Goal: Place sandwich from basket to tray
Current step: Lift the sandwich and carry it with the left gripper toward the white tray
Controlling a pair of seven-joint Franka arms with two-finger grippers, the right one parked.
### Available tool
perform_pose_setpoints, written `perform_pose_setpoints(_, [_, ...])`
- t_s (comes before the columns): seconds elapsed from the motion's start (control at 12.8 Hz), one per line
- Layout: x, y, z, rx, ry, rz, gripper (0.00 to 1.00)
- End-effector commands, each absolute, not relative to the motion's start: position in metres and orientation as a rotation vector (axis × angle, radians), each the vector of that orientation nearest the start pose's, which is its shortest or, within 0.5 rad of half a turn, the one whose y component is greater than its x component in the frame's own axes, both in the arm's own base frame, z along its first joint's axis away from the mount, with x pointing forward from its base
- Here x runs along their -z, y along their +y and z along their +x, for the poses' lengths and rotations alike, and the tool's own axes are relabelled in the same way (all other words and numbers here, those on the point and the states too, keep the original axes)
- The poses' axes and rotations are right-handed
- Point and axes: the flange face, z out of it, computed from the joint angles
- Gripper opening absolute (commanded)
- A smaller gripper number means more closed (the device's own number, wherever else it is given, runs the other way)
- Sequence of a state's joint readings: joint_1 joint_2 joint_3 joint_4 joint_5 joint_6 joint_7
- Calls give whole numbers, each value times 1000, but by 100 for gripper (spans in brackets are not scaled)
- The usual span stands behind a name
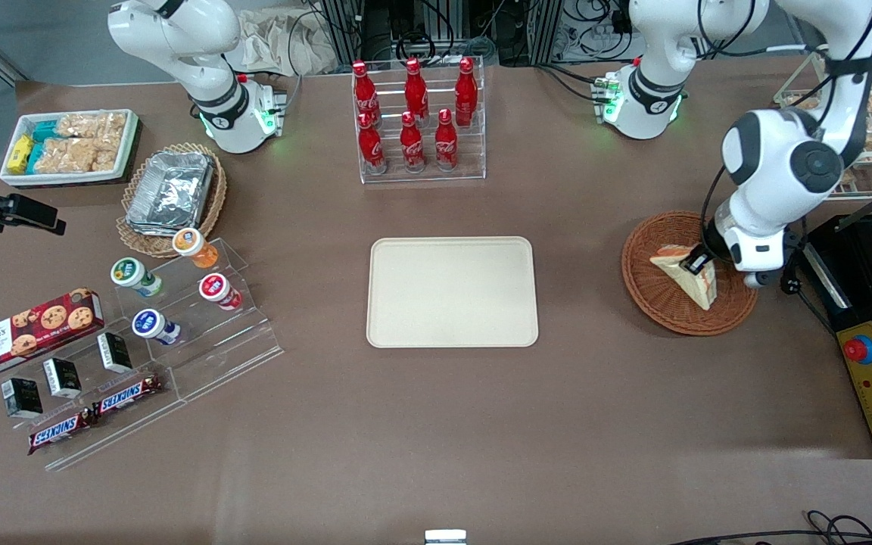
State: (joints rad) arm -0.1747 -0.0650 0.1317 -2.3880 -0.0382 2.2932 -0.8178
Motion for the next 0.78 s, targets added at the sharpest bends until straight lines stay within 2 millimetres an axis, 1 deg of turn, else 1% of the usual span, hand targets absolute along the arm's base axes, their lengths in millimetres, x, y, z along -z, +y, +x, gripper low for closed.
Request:
perform_pose_setpoints(0.0, [-423,-30,506,-96,-1100,-2911,0])
perform_pose_setpoints(0.16, [-482,-48,522,-136,-968,-2884,0])
perform_pose_setpoints(0.23, [-508,-57,524,-138,-881,-2911,0])
perform_pose_setpoints(0.39, [-557,-68,523,-154,-704,-2956,0])
perform_pose_setpoints(0.47, [-577,-76,520,-146,-582,-2987,0])
perform_pose_setpoints(0.55, [-594,-94,517,-114,-441,-3023,0])
perform_pose_setpoints(0.62, [-609,-111,516,-69,-337,-3053,0])
perform_pose_setpoints(0.7, [-623,-132,514,-26,-276,-3070,0])
